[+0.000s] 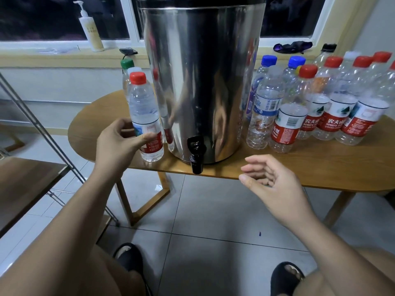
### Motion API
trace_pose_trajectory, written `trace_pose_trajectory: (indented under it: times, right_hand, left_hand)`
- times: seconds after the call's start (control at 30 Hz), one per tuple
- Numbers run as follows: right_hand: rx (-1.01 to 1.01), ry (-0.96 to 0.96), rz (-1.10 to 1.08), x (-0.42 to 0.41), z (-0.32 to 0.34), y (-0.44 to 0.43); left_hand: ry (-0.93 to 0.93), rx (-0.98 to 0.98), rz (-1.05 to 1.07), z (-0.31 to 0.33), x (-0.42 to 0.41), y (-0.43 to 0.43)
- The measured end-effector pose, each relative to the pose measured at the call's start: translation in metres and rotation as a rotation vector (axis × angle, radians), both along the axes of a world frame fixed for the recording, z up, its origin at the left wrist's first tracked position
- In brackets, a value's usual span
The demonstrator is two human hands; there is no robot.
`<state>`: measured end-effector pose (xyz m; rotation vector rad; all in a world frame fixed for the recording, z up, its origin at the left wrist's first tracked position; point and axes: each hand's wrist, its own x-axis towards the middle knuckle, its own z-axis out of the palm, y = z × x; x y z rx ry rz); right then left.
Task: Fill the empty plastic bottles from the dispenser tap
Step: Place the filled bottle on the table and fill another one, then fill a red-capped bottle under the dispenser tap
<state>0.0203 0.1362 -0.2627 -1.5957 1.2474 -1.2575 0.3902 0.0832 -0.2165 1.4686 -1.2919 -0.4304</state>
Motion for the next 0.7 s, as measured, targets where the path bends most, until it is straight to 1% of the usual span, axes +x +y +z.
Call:
trace_pose_trajectory:
  times: [0.27,0.43,0.7]
  right_hand:
    - [-0.058,0.0,-0.113,-0.015,0.004,-0.013]
    - [-0.068,0.031,-0.187,-0.021,0.005,-0.018]
    - [-0.084,0.053,-0.317,-0.036,0.008,-0.031]
  left_hand:
    - [-0.07,0.001,0.024,-0.009,0.01,-0.034]
    - [-0.027,0.001,0.087,-0.016,0.015,-0.044]
    - [0.057,0.097,0.038,-0.028,0.022,-0.024]
